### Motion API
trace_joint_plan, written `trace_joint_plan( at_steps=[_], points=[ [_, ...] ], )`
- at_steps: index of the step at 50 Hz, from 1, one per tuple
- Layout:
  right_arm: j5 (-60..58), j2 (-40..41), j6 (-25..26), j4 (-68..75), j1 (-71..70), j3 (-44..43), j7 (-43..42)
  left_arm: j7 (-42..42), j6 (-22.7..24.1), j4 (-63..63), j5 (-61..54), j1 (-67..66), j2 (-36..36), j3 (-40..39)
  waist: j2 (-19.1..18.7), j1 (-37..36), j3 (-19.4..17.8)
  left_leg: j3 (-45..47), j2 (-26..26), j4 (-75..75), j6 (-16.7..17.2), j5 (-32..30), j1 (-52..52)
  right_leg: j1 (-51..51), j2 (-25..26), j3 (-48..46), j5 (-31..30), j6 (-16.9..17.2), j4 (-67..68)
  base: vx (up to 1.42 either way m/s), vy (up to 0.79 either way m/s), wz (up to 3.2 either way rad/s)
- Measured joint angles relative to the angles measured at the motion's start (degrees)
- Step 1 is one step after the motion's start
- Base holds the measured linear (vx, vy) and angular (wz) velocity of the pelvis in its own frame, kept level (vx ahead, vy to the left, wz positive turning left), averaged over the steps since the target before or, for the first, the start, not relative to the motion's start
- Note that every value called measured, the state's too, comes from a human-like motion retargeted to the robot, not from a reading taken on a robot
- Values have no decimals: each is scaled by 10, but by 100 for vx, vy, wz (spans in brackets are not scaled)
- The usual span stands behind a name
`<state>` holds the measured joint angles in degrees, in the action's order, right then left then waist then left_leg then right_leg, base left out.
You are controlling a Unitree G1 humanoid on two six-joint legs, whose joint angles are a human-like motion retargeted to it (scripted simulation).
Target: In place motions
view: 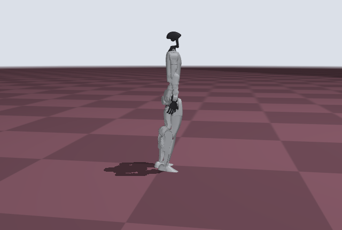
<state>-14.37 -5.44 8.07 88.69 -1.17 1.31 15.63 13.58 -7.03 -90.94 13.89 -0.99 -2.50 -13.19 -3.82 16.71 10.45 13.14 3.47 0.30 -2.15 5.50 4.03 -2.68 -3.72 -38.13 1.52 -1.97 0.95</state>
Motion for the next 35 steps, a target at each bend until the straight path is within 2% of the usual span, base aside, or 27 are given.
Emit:
trace_joint_plan(
  at_steps=[22, 27, 31, 32, 35],
  points=[
    [1, -10, -2, 1, 4, 4, -5, -14, 11, 2, -21, -11, -9, -15, 3, -20, -4, 45, 4, -6, -6, 22, -11, -15, -10, 39, -16, 19, 16, 5, -8, -20],
    [6, -10, -5, 3, 5, 6, -9, -11, 11, 7, -22, -6, -11, -17, 0, -52, -2, 78, -6, -1, -3, 33, -4, -27, -5, 73, -7, 23, 38, 4, -9, -65],
    [14, -11, -10, 4, 7, 9, -20, -9, 12, 20, -22, 0, -17, -19, 4, -107, -4, 123, -22, 7, 2, 40, 1, -40, -1, 153, 7, 31, 73, 1, -11, -95],
    [17, -11, -11, 5, 7, 8, -23, -8, 13, 24, -22, 2, -18, -17, 3, -109, -5, 119, -25, 10, 3, 40, 4, -44, -1, 162, 7, 28, 80, 3, -11, 69],
    [20, -10, -10, 10, 10, -1, -26, -5, 11, 37, -23, 7, -22, -11, -12, -31, -16, 13, -25, 24, -1, 26, 23, -56, -5, 138, -9, 18, 92, 5, -12, 255]
  ],
)
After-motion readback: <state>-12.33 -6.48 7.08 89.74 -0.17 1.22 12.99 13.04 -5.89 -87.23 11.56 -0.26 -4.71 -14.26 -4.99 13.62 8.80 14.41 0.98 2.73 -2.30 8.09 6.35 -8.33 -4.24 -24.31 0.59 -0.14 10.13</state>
